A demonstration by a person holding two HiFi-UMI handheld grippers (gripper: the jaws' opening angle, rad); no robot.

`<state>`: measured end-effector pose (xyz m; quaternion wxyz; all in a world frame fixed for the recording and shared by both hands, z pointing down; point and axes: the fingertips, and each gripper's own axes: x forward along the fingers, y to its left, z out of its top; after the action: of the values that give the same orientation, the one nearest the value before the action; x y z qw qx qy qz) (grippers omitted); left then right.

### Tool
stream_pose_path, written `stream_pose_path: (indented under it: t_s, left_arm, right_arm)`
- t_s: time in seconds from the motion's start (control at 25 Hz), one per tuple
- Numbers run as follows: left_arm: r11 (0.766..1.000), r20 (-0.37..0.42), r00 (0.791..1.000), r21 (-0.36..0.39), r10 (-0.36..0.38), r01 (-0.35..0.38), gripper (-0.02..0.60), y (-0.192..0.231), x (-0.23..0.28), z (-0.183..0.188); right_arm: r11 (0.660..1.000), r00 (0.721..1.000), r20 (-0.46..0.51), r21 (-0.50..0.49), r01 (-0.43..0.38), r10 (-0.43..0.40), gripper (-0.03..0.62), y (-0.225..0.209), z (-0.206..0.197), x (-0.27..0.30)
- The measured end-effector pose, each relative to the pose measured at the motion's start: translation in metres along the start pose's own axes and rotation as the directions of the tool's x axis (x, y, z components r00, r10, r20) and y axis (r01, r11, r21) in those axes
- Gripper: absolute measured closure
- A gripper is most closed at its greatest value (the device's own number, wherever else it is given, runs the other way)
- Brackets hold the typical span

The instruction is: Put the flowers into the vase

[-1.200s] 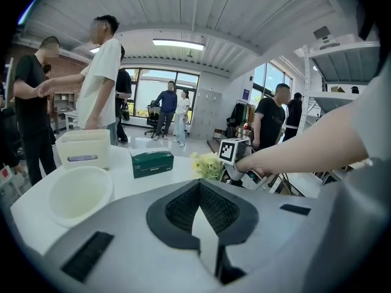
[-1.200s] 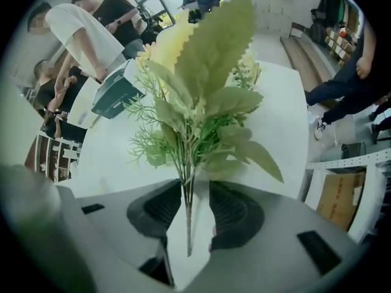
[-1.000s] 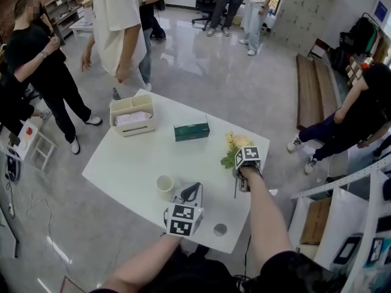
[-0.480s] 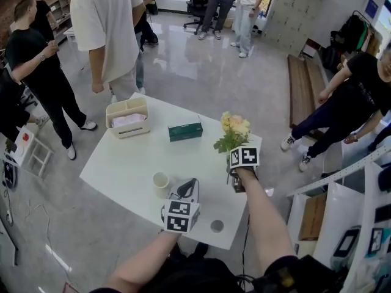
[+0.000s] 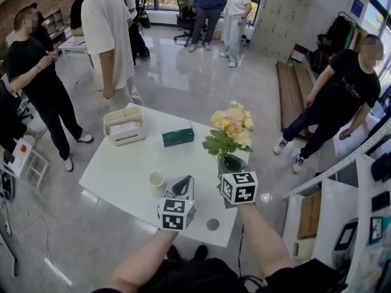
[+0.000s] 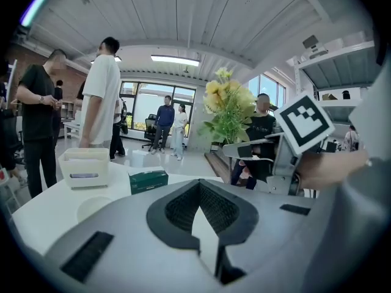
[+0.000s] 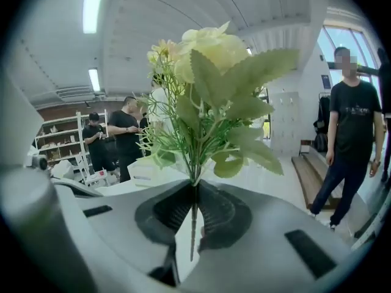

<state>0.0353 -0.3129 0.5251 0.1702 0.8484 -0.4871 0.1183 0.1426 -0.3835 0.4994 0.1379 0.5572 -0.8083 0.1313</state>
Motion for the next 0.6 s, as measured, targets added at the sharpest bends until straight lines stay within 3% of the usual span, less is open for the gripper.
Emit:
stream_pose_path:
  t_s: [0.2, 0.6]
  left_arm:
    - [1.0, 0.038, 0.999, -0.002, -0.016, 0.016, 0.578, -0.01, -0.016, 0.011]
    - [1.0, 0.087, 0.996, 0.003, 0.006, -0.007, 0.578, -0.016, -0.037, 0.021]
  right_arm:
    - [0.998, 0.99, 0.139, -0.045, 0.037, -0.03, 0.563, 0.03, 0.003, -0.059]
    - [1.0, 0.988, 0.157, -0.002, 0.007, -0.006, 0.563, 0.047, -0.01, -0.095]
